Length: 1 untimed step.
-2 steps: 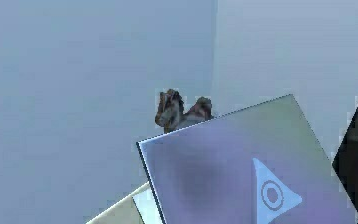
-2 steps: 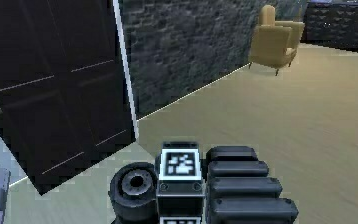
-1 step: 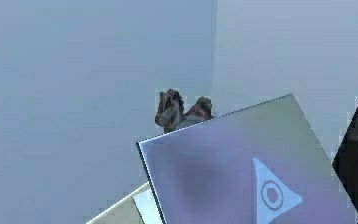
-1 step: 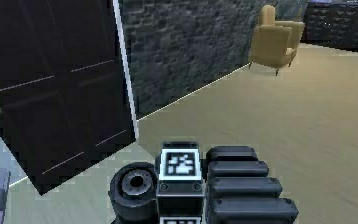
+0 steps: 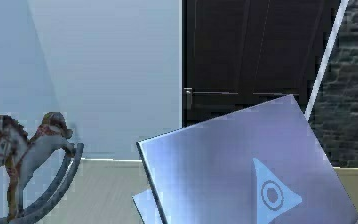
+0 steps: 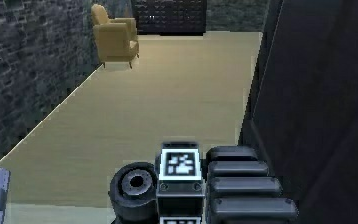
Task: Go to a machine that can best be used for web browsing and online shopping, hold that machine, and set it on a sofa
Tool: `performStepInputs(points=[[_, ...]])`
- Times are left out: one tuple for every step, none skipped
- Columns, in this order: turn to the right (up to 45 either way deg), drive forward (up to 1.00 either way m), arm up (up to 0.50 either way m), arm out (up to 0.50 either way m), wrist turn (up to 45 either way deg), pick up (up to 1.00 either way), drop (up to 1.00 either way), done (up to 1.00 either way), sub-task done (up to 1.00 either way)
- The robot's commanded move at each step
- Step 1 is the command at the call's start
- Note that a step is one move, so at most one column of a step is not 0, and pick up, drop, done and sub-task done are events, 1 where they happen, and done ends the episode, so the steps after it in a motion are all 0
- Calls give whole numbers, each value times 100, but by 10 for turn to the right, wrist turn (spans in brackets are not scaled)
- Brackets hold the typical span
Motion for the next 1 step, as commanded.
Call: performStepInputs(points=[[0,20,0,0,0,0,0,0,0]])
